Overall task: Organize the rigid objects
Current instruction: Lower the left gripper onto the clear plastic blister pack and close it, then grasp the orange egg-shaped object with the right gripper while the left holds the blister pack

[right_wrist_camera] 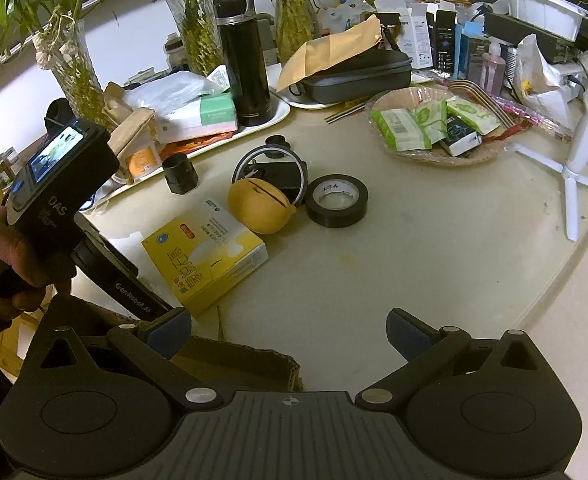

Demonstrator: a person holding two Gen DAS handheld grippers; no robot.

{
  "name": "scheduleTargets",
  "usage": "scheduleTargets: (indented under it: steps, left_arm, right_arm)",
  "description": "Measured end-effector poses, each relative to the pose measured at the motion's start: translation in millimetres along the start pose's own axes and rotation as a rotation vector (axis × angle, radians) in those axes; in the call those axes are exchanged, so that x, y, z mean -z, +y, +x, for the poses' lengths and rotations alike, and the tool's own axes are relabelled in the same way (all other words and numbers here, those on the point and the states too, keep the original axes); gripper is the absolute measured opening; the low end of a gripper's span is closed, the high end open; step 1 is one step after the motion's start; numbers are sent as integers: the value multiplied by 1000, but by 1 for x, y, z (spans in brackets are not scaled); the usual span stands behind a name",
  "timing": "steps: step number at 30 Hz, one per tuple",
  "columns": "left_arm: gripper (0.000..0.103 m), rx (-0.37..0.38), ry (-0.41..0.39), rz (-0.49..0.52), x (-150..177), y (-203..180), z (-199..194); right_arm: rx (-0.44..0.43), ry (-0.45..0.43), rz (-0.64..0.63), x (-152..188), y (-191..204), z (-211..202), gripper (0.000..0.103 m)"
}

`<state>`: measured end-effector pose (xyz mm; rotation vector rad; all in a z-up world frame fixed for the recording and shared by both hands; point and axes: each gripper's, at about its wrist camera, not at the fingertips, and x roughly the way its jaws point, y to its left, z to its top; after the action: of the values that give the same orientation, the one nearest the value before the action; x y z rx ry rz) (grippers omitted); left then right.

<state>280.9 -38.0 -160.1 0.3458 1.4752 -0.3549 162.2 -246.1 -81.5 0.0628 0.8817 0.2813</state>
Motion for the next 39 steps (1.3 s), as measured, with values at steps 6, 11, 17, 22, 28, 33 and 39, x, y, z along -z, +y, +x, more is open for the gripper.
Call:
scheduleTargets:
  steps: [6, 11, 17, 22, 28, 33, 39]
  left_arm:
    - [69, -4, -22, -27, 5, 12, -1]
    - [69, -14, -37, -49, 18, 20, -5]
    - [68, -20, -93, -95, 26, 41, -18]
    - [68, 34, -179, -128, 35, 47, -36]
    - [68, 63, -293, -161, 56, 42, -58]
    - [68, 92, -398, -155, 65, 34, -75]
    - [68, 102, -521, -138, 69, 25, -84]
  right_arm:
    - [9, 1, 13, -1, -1, 2, 103]
    - [15, -8, 0, 0, 2, 1, 103]
    - [19, -18, 0, -1, 3, 1, 103]
    - [23, -21, -2, -2, 5, 2, 103]
    - [22, -15, 8, -4, 4, 6, 103]
    - [35, -15, -5, -7, 7, 12, 103]
    - [60, -8, -64, -8, 14, 20, 103]
